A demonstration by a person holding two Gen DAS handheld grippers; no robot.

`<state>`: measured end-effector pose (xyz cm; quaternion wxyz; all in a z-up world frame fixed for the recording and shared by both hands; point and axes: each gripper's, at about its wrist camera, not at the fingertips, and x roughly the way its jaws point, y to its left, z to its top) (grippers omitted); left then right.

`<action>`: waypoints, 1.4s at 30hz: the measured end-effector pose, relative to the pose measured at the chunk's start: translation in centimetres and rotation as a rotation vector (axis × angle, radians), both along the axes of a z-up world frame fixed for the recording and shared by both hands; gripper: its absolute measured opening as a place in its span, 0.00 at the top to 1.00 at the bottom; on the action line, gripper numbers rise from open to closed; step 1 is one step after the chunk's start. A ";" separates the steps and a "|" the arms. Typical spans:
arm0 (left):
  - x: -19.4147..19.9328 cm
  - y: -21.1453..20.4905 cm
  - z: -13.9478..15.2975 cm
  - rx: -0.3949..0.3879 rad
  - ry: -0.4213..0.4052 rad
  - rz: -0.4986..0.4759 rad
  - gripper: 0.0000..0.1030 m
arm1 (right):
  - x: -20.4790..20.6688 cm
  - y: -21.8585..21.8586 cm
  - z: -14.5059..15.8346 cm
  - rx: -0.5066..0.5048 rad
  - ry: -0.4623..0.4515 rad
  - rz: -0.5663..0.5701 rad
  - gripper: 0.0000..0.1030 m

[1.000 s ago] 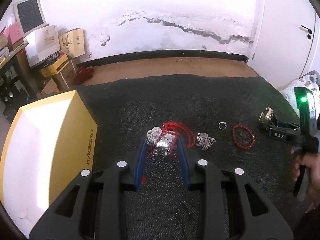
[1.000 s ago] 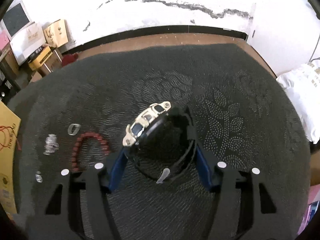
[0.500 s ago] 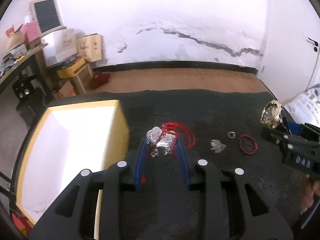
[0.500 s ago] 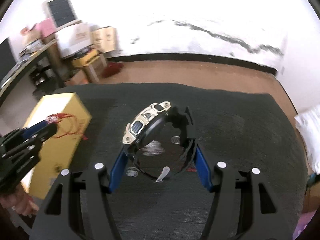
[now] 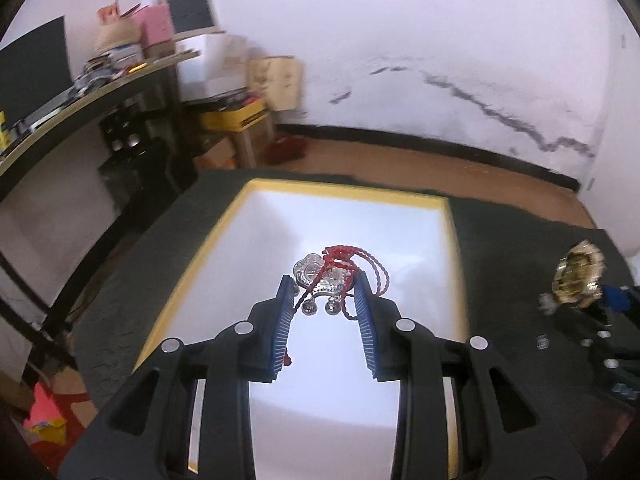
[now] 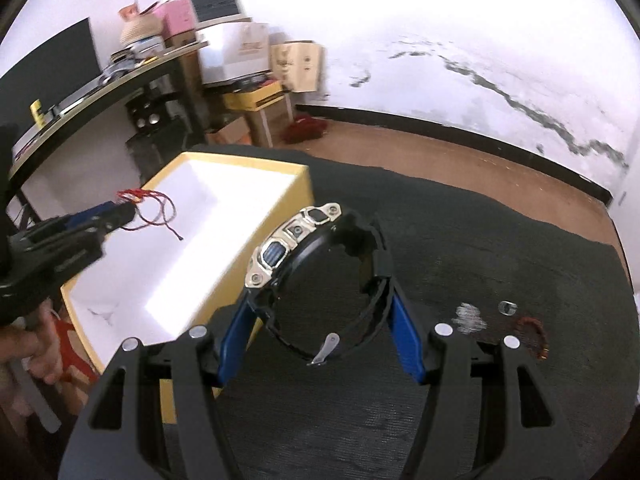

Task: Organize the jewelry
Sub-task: 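Carry the pendant into the white box and open the left tool while the right tool carries the watch, then lower the watch into the white box and open the right tool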

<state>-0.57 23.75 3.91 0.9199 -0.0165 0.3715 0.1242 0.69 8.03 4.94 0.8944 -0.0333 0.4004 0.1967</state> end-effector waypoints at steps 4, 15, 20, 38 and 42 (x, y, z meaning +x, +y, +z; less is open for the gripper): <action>0.0 2.9 -2.4 -0.001 0.057 0.038 0.70 | -0.8 3.1 0.0 0.002 -0.006 0.042 0.41; 0.8 4.2 -5.4 -0.017 0.138 0.023 0.70 | -1.8 5.7 0.2 0.014 -0.008 0.084 0.40; 1.1 4.1 -5.8 -0.010 0.147 0.029 0.70 | -1.9 5.3 0.3 0.020 -0.007 0.081 0.40; 0.8 3.5 -5.5 0.016 0.131 0.010 0.20 | -2.2 5.0 0.7 0.021 -0.015 0.076 0.40; 0.6 3.3 -5.1 0.027 0.125 0.001 0.17 | -2.4 5.0 0.6 0.015 -0.013 0.076 0.40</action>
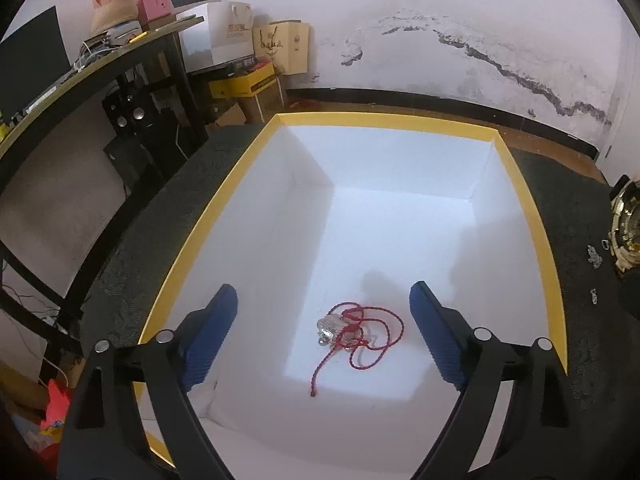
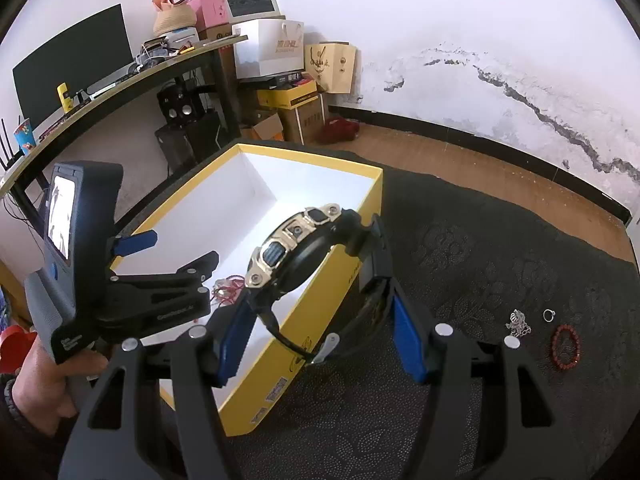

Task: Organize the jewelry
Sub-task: 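Lower the watch into the white box and open the right tool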

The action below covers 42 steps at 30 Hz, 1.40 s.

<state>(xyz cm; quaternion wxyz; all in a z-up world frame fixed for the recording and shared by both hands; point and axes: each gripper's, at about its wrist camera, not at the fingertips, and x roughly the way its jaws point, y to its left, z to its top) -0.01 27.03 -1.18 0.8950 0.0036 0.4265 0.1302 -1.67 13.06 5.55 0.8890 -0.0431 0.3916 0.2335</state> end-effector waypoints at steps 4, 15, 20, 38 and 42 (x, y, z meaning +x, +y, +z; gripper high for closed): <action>-0.2 0.2 0.3 0.002 -0.004 -0.006 0.16 | -0.1 0.3 0.0 -0.017 0.001 0.008 0.40; -2.8 4.6 3.5 -0.037 -0.099 0.086 0.16 | 3.2 5.3 -0.5 -0.051 0.070 0.043 0.40; -3.8 7.5 3.8 -0.054 -0.117 0.149 0.16 | 6.3 10.2 -2.7 -0.119 0.143 0.053 0.40; -5.5 11.9 3.8 -0.158 -0.142 0.218 0.16 | 11.3 16.4 -11.1 -0.364 0.394 -0.022 0.38; -5.6 11.9 4.1 -0.162 -0.154 0.226 0.16 | 10.4 16.3 -9.9 -0.335 0.381 0.008 0.21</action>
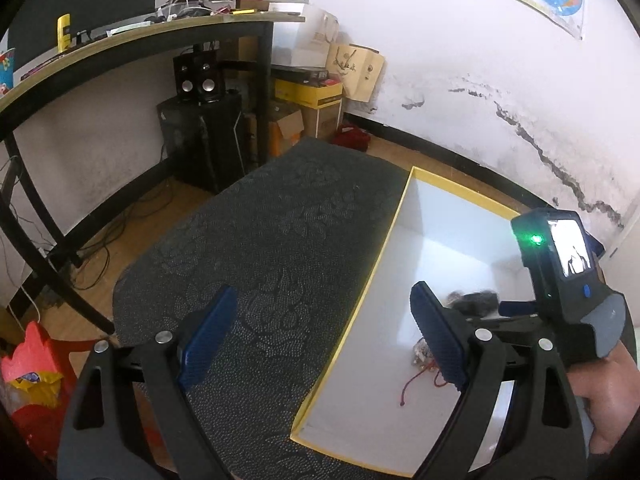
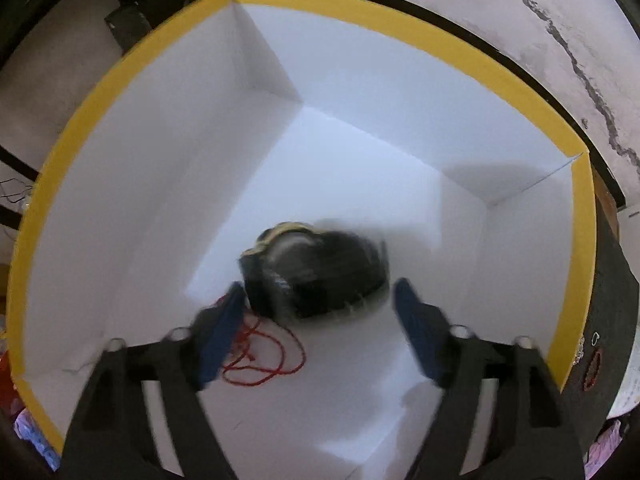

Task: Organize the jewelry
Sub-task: 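Lower the watch into the white box and open the right tool, then grasp the silver chain on the rug with the left tool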

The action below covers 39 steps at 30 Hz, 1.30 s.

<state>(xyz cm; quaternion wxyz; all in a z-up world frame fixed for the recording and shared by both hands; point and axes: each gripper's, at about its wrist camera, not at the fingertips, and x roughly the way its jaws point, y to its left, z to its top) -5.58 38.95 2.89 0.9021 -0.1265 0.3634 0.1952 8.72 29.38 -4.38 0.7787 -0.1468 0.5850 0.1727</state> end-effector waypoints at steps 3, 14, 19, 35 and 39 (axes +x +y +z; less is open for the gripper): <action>0.1 -0.5 0.3 0.012 -0.007 0.003 0.16 | -1.3 -0.8 2.5 0.063 -0.035 0.021 0.21; 2.2 -10.8 3.1 0.062 -0.094 -0.181 0.13 | -9.3 -17.3 13.7 0.188 -0.430 -0.029 0.09; 4.1 -19.8 3.3 0.116 -0.121 -0.334 0.10 | -10.7 -28.6 12.2 0.132 -0.536 -0.233 0.09; 11.1 -39.8 -5.6 0.195 0.005 -0.598 0.08 | -10.7 -45.8 3.3 0.108 -0.504 -0.444 0.09; 11.7 -41.3 -7.0 0.230 0.025 -0.640 0.08 | -10.7 -47.0 2.4 0.150 -0.451 -0.449 0.09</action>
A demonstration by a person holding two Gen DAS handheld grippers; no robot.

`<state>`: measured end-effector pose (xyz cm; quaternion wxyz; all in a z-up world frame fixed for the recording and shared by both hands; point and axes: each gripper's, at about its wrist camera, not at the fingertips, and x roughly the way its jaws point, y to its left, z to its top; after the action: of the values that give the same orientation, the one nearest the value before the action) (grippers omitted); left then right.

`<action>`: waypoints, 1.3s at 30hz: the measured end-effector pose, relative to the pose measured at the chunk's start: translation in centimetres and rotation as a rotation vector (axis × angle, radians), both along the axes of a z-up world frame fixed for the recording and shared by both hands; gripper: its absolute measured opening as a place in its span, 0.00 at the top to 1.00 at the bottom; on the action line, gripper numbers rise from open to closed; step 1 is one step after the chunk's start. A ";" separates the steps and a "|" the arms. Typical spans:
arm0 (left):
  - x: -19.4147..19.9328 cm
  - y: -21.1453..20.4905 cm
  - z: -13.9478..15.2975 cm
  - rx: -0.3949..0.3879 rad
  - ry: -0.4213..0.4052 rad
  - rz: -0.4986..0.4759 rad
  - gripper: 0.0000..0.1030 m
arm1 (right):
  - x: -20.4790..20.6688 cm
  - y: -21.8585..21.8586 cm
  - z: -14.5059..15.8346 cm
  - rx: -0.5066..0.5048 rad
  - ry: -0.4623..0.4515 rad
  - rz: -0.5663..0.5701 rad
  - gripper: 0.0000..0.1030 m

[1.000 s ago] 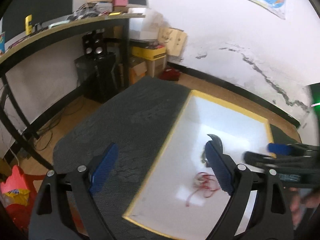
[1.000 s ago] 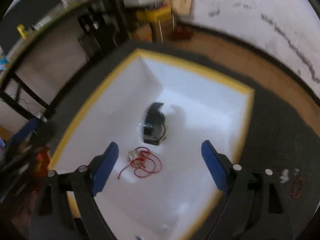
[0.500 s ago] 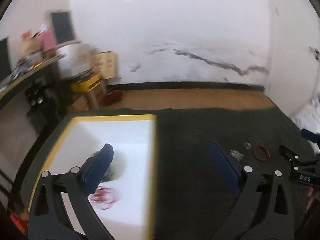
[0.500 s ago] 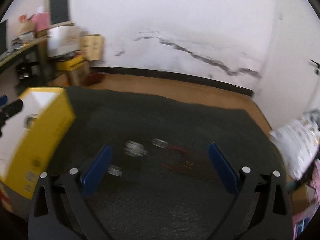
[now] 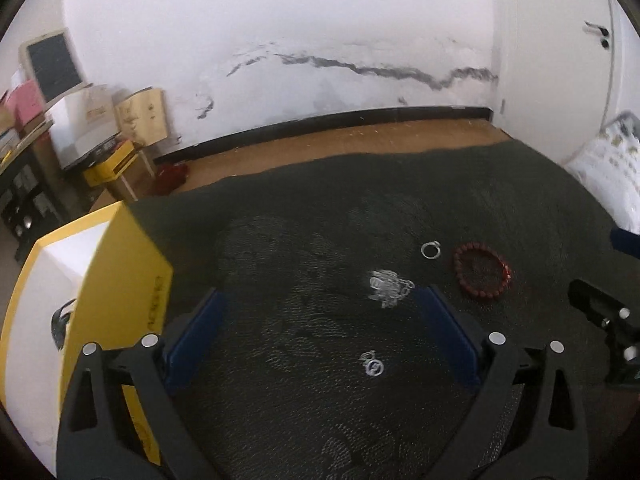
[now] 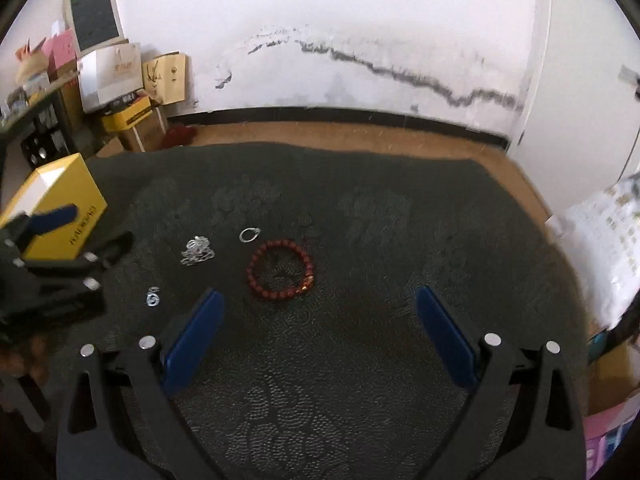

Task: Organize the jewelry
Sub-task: 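Grasp the silver chain on the rug with the left tool, then grasp the red bead bracelet with the right tool while the left tool holds the chain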

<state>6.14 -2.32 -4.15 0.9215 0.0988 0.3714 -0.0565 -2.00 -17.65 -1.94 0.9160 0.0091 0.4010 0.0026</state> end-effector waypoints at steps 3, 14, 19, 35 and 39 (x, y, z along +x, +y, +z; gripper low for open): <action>0.7 -1.3 -1.3 0.034 0.004 -0.045 0.08 | 0.4 -0.5 -0.1 0.008 0.007 -0.007 0.09; 5.5 -2.2 -7.2 -0.024 0.166 -0.129 0.07 | 0.8 -1.8 0.4 0.053 0.003 -0.015 0.09; 5.8 -1.6 -7.5 -0.068 0.190 -0.115 0.07 | 0.7 -1.7 0.3 0.065 0.010 -0.006 0.09; 4.6 -3.8 -6.8 -0.036 0.148 -0.196 0.86 | 0.8 -1.6 0.1 0.078 0.016 -0.008 0.09; 4.7 -3.4 -6.8 -0.048 0.154 -0.183 0.91 | 1.0 -1.7 -0.1 0.096 0.021 -0.007 0.09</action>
<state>10.82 -5.75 -10.96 0.8833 0.1057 0.4290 -0.1565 -1.00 -19.36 -1.99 0.9102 0.0546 0.4100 0.0186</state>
